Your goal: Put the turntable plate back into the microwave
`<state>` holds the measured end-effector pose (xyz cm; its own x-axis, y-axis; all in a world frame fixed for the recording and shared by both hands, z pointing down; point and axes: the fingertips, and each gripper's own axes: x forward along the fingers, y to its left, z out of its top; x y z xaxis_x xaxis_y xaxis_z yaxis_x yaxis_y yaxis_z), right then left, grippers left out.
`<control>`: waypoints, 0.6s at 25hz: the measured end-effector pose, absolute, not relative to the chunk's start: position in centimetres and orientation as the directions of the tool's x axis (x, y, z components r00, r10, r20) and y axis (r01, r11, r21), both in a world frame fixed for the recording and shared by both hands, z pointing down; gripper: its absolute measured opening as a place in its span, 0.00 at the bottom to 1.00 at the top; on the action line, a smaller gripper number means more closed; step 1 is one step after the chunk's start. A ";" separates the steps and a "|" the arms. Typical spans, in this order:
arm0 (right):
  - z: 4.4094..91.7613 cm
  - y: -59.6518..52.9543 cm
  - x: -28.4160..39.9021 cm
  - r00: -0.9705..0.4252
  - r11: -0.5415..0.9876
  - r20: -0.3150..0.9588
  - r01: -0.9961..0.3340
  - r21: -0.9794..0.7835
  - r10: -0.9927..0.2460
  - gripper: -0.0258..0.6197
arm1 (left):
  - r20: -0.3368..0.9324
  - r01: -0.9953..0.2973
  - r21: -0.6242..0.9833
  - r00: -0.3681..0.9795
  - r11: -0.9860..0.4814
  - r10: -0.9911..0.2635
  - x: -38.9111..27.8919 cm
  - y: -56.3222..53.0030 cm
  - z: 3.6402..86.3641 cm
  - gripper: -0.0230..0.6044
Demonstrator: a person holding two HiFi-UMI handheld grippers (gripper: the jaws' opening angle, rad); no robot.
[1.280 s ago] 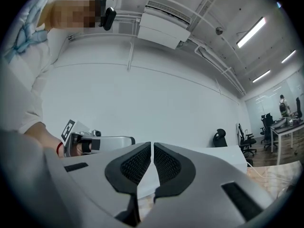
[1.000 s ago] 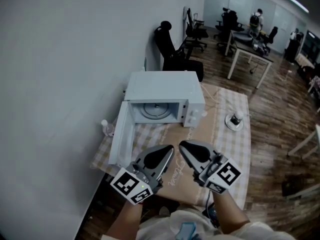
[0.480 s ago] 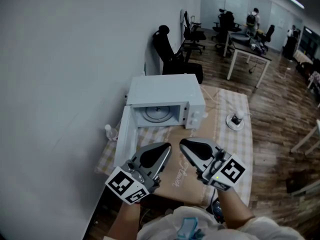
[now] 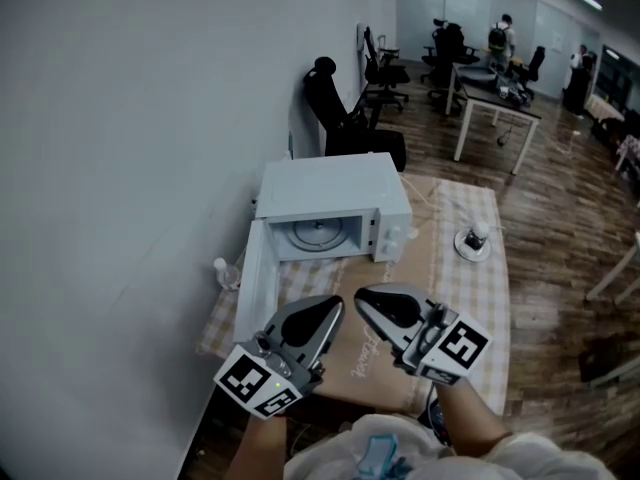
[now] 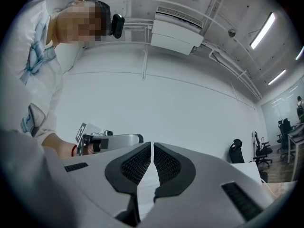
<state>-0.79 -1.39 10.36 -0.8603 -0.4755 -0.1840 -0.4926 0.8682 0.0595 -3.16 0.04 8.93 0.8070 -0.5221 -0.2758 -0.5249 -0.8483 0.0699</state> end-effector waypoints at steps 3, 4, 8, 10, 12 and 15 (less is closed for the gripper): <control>10.3 -1.4 -0.8 -0.860 0.867 -0.186 -0.493 0.065 -0.475 0.10 | -0.276 -0.521 0.071 0.809 -0.850 -0.519 -3.2 0.0 8.8 0.04; 10.3 -1.4 -0.9 -0.860 0.867 -0.185 -0.494 0.064 -0.477 0.10 | -0.275 -0.518 0.072 0.811 -0.852 -0.517 -3.2 0.1 8.9 0.04; 10.1 -1.4 -1.0 -0.864 0.873 -0.184 -0.485 0.050 -0.469 0.10 | -0.270 -0.509 0.074 0.818 -0.858 -0.508 -2.8 0.0 9.0 0.04; 10.2 -1.4 -1.0 -0.869 0.879 -0.181 -0.475 0.040 -0.461 0.10 | -0.269 -0.505 0.071 0.821 -0.860 -0.504 -2.6 0.0 9.0 0.04; 10.2 -1.5 -1.0 -0.871 0.883 -0.180 -0.469 0.023 -0.457 0.10 | -0.268 -0.502 0.071 0.823 -0.862 -0.501 -2.5 -0.1 9.1 0.04; 9.9 -1.2 -1.0 -0.873 0.890 -0.191 -0.457 -0.001 -0.448 0.10 | -0.266 -0.500 0.076 0.824 -0.863 -0.501 -2.5 0.1 9.1 0.04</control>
<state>-1.01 -1.22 9.87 -0.8731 -0.4485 -0.1910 -0.4568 0.8896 -0.0006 -2.46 0.09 9.13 0.8237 -0.5010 -0.2655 -0.5000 -0.8626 0.0763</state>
